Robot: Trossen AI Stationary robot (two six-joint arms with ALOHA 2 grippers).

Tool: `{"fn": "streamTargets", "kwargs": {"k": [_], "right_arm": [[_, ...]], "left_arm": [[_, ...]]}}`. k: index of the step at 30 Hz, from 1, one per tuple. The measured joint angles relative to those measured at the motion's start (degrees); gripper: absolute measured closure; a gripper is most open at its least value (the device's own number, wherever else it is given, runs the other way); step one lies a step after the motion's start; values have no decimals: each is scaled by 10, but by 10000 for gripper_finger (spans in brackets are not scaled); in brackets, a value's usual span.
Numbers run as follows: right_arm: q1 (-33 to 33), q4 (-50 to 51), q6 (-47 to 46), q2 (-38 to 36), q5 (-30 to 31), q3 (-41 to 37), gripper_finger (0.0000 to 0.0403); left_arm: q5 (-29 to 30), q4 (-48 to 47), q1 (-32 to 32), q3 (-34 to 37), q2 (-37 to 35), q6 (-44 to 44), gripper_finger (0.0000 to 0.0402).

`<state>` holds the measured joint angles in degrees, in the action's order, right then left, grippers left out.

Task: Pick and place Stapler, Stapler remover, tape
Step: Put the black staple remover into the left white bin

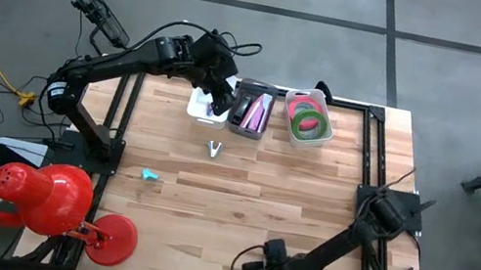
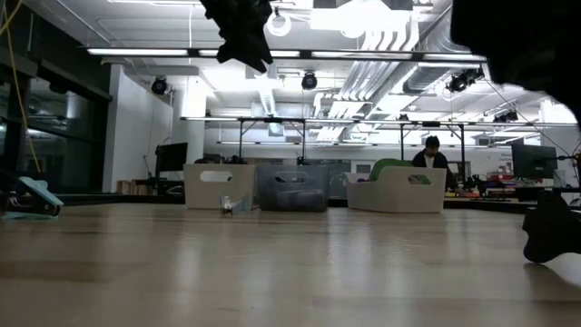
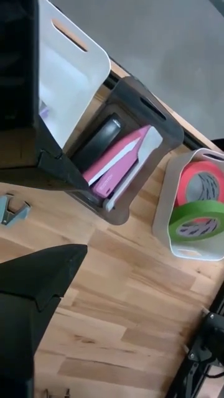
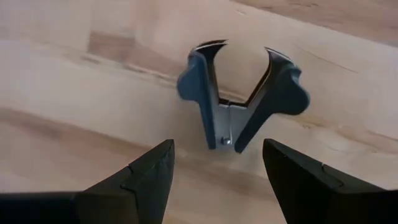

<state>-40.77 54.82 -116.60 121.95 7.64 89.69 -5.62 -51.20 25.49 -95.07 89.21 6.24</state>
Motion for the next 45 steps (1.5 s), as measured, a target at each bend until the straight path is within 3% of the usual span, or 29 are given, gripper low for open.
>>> {"fn": "streamTargets", "kwargs": {"k": [8,20,36,45], "right_arm": [[12,31,-16,7,11,3,167],[39,39,30,7,29,2,171],[37,43,96,6,1,2,313],[48,86,165,-27,8,1,314]], "left_arm": [[-3,0,0,0,0,0,255],[-4,0,0,0,0,0,255],[-5,0,0,0,0,10,255],[-4,0,0,0,0,15,255]]}}
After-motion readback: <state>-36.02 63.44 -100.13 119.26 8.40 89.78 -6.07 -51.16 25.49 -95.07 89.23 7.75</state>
